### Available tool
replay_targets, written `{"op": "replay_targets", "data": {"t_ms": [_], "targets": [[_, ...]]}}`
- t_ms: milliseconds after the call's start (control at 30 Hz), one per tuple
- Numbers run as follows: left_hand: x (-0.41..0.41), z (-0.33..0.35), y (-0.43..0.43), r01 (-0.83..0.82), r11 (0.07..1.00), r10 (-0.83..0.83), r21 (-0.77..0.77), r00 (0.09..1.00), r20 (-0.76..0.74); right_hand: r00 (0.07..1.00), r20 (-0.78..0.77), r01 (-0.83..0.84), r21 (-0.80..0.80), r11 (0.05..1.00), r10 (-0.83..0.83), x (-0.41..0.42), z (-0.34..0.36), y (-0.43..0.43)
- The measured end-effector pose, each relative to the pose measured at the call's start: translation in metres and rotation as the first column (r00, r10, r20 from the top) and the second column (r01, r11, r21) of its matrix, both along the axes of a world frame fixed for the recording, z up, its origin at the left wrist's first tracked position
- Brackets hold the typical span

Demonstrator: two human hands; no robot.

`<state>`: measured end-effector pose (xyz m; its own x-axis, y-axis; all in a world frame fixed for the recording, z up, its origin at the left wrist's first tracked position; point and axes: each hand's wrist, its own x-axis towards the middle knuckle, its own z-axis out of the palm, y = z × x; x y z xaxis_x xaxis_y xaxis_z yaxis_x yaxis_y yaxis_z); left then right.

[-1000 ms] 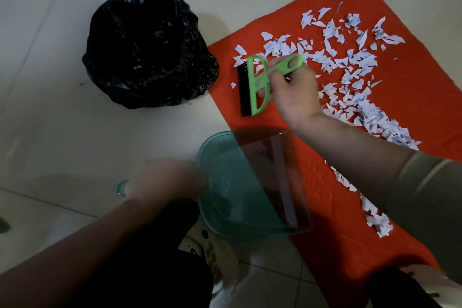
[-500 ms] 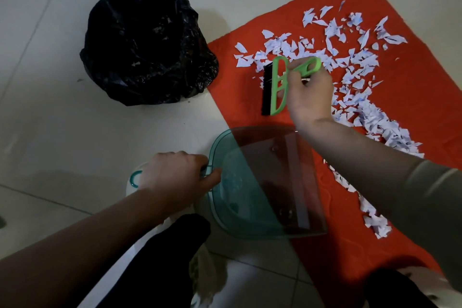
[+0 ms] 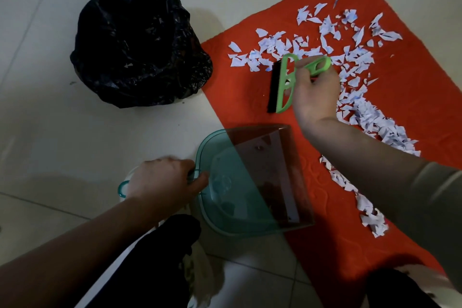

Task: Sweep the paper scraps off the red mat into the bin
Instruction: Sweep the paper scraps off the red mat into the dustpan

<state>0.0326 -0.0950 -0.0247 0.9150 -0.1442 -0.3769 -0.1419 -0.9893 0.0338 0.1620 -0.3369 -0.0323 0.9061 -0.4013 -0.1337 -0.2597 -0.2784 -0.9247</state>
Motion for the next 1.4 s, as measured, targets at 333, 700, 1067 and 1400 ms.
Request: {"op": "replay_targets", "data": {"t_ms": [333,700,1067,1400], "targets": [[-0.001,0.005,-0.012,-0.029,0.999,0.028,-0.018,0.998,-0.052,0.996,-0.089,0.000,-0.027,1.000,-0.002,-0.001,-0.003,-0.001],[0.000,0.005,-0.013,-0.050,0.999,0.049,-0.006,0.997,-0.059,0.983,-0.125,-0.114,0.137,0.984,0.132,-0.009,-0.004,0.002],[-0.002,0.008,-0.015,-0.060,0.998,0.059,-0.007,0.996,-0.060,0.992,-0.039,-0.111,0.152,0.982,0.119,-0.011,0.000,-0.002],[-0.002,0.011,-0.016,-0.113,0.994,0.113,-0.002,0.992,-0.054,0.999,0.054,-0.002,-0.049,0.999,0.005,-0.007,-0.004,-0.022]]}}
